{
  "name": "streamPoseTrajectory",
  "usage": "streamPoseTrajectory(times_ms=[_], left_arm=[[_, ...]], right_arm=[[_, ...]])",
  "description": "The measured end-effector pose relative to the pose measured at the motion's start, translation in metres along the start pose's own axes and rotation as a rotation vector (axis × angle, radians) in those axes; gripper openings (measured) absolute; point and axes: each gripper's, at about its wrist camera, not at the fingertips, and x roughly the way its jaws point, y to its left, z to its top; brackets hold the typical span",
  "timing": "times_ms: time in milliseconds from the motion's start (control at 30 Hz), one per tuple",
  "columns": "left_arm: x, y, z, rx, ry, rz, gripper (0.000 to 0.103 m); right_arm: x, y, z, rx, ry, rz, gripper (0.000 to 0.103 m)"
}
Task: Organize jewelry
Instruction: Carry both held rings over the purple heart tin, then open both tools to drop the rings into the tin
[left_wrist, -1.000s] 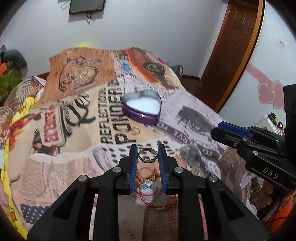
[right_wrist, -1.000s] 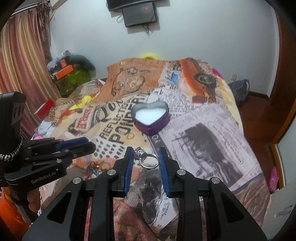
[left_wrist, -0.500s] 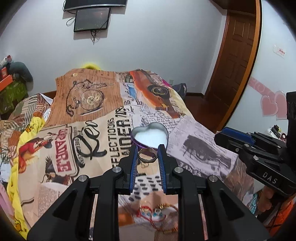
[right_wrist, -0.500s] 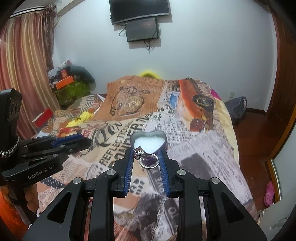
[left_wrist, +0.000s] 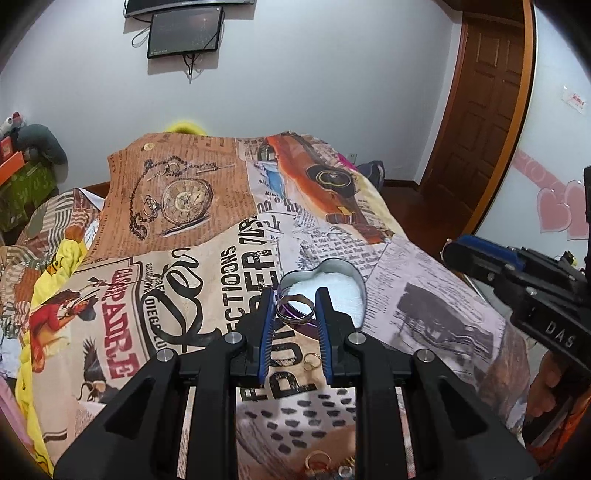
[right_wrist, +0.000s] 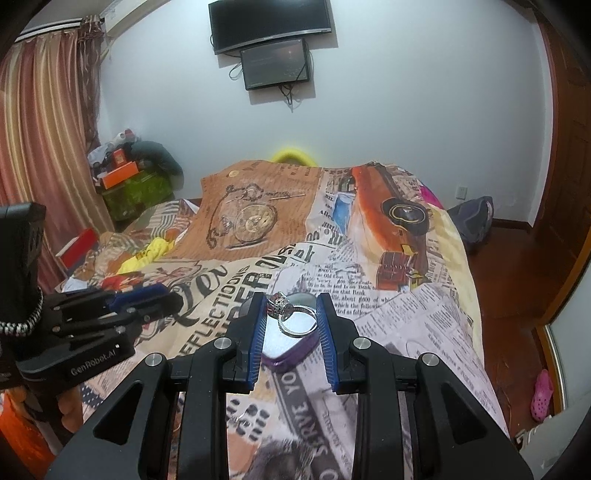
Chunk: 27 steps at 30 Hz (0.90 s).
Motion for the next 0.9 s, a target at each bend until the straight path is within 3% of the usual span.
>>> streamPoseTrajectory(times_ms=[300,667,900], left_arm=[[0.038,0.006,0.010,0.015,0.051,-0.005,0.021],[0.080,0.003,0.018,0.034,0.144,-0.094,0.021],[0.099,-0.002,0.013,0.065,0.197,-0.109,0.021]], right_arm=[[0.040,-0.010,0.001,-0.002,0.064,0.008,0.025],[0.086,-0.014,-0.001,-0.036,0.178,0.045,0.025],[0.099,-0.016,-0.002,-0.045,0.226,0.076,0.025]])
